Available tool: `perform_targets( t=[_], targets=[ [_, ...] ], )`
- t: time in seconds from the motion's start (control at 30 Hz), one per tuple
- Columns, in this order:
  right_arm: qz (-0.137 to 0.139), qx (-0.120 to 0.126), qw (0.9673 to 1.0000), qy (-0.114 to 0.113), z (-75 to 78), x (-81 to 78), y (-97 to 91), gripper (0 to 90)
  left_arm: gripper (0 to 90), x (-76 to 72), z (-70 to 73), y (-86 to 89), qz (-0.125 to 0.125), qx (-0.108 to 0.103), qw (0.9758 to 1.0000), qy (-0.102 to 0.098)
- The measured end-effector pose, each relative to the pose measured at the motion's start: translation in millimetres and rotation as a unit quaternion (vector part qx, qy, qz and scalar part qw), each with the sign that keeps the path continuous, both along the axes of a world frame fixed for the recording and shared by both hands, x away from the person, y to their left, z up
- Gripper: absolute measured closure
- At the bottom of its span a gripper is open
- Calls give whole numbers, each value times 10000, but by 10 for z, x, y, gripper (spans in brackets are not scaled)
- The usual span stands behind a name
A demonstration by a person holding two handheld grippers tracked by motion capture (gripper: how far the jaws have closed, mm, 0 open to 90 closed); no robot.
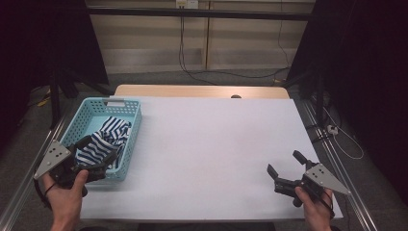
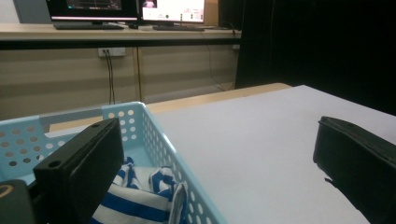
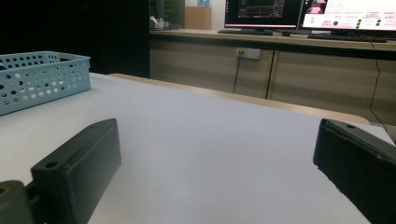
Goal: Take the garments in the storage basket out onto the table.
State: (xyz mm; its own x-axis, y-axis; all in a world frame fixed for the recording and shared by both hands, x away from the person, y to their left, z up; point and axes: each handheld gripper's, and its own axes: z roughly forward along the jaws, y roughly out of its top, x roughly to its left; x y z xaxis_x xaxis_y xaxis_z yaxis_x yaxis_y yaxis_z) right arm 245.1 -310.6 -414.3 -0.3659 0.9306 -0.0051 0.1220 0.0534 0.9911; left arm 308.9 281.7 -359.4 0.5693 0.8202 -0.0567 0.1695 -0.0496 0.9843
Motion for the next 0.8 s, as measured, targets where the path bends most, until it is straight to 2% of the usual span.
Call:
perform_targets(
  t=[0.07, 0.13, 0.23, 0.27, 0.3, 0.4, 0.5, 0.6, 0.63, 0.67, 0.7, 0.73, 0.8],
  targets=[
    [9, 10, 10000, -8, -1, 2, -2, 0, 20, 14, 15, 22, -24, 18, 10000, 8],
    [-1, 13, 10000, 6, 0, 2, -4, 0, 20, 44, 41, 39, -76, -75, 9999, -3],
    [-26, 53, 10000, -22, 1, 2, -3, 0, 19, 101, 91, 79, -38, 186, 9998, -14],
    [4, 42, 10000, -38, 2, 1, -1, 0, 20, 139, 104, 95, 11, 193, 9998, -52],
    [16, 57, 10000, -34, 3, -1, 1, 0, 20, 154, 102, 80, 104, -13, 9999, -80],
    [30, 76, 10000, -35, 5, -3, 3, 0, 21, 184, 103, 103, 212, -32, 9996, -185],
    [7, 52, 10000, 5, 1, 2, 1, 0, 18, 242, 112, 149, 449, -161, 9988, -129],
    [26, 58, 10000, 13, -3, 4, 6, 0, 16, 310, 125, 188, 613, -170, 9980, -22],
    [32, 57, 10000, 6, -2, 4, 7, 0, 15, 336, 127, 209, 612, -124, 9980, 30],
    [29, 58, 10000, 18, -3, 2, 6, 0, 17, 381, 125, 242, 519, -103, 9983, 229],
    [29, 58, 10000, 18, -3, 2, 6, 0, 26, 381, 125, 242, 519, -103, 9983, 229],
    [25, 78, 10000, 31, -3, 3, 7, 0, 26, 414, 121, 262, 453, -28, 9985, 314],
    [22, 67, 10000, 54, -11, 8, 2, 0, 32, 453, 113, 288, 504, 99, 9980, 375]
  ],
)
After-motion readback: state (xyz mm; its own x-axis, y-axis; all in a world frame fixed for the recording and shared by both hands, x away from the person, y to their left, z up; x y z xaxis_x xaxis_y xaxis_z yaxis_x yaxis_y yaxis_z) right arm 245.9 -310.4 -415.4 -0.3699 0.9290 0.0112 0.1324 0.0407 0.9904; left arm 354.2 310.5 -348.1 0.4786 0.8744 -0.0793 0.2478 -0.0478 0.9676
